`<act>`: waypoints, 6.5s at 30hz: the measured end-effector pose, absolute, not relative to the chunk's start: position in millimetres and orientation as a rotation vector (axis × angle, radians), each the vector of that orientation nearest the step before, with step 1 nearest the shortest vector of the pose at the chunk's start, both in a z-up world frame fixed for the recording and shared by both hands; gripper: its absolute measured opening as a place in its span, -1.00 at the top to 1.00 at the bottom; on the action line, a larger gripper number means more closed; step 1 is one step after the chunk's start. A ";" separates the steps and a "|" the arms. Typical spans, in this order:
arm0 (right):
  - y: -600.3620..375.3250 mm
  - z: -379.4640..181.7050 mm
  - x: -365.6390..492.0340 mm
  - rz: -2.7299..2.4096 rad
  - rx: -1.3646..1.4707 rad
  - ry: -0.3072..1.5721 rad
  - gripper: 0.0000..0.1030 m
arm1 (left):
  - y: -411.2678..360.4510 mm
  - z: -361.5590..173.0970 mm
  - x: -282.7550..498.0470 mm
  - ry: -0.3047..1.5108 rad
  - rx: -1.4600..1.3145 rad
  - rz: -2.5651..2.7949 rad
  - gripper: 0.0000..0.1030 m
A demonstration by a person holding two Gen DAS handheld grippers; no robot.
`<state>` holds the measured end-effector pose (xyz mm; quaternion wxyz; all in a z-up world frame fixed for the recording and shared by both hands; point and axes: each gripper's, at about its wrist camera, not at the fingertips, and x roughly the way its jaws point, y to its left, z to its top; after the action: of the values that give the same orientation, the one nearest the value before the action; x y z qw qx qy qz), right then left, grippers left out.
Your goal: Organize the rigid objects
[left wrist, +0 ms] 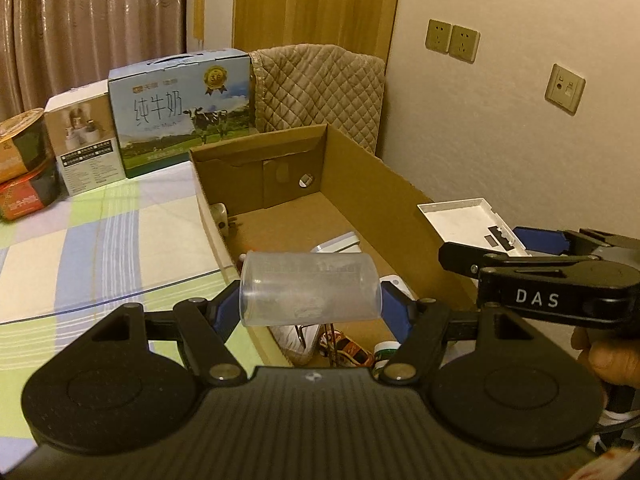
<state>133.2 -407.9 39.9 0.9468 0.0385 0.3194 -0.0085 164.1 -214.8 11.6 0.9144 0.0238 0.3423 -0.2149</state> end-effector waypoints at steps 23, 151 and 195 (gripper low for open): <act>-418.8 29.5 143.9 -0.032 0.113 0.668 -0.64 | -224.7 -0.3 183.5 0.710 0.070 -0.469 -0.60; -358.0 64.4 1.1 0.149 0.064 0.879 -0.74 | -129.2 18.7 2.9 0.827 -0.095 -0.164 -0.99; -359.1 64.9 3.2 0.149 0.063 0.876 -0.74 | -131.4 19.1 5.3 0.829 -0.100 -0.165 -0.99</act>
<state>3.2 -359.1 64.9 0.9024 0.0304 0.4238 0.0722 5.3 -131.4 19.1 0.9108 -0.0483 0.4021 -0.0799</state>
